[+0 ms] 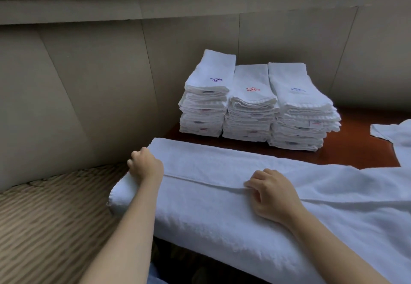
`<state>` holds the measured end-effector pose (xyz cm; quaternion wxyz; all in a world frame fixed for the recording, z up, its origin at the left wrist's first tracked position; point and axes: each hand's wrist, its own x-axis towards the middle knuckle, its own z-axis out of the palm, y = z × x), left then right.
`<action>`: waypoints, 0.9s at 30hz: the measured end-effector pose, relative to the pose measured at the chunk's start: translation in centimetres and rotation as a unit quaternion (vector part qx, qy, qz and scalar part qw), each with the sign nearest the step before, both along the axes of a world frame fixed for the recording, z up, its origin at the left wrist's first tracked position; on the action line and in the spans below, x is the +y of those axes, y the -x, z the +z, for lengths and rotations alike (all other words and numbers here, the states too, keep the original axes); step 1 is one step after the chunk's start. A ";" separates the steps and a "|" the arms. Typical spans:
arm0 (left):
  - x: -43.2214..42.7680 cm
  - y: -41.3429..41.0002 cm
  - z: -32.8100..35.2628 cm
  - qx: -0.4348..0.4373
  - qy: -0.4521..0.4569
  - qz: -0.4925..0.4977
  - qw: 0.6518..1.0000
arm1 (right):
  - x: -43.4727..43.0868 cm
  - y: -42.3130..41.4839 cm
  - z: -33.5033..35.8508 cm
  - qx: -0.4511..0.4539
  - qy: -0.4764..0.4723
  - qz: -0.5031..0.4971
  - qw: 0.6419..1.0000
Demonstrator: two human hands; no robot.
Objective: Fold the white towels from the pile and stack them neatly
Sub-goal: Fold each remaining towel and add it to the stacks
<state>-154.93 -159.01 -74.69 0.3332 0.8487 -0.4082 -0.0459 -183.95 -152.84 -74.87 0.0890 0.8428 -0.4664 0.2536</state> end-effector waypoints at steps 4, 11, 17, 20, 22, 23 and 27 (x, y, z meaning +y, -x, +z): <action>0.4 1.5 0.4 -0.145 -0.094 0.014 0.985 | 0.5 0.0 0.4 -0.008 -0.041 0.003 0.999; 0.3 10.2 1.0 -0.194 -0.216 -0.346 0.892 | 0.8 2.4 0.3 0.025 -0.121 0.026 0.992; 1.9 22.5 2.0 -0.129 -0.104 -0.564 0.809 | 4.1 11.6 2.3 0.002 -0.109 -0.173 0.979; 3.1 27.9 2.2 -0.100 -0.052 -0.615 0.780 | 5.1 15.7 3.9 -0.074 -0.141 -0.333 0.929; 4.0 31.1 1.8 -0.108 -0.028 -0.647 0.754 | 6.0 18.7 4.3 -0.089 -0.185 -0.413 0.887; 4.5 32.5 1.5 -0.125 -0.018 -0.663 0.738 | 6.6 20.4 4.3 -0.095 -0.203 -0.443 0.868; 5.8 37.3 0.1 -0.213 0.060 -0.673 0.706 | 8.7 27.1 3.7 -0.149 -0.256 -0.500 0.814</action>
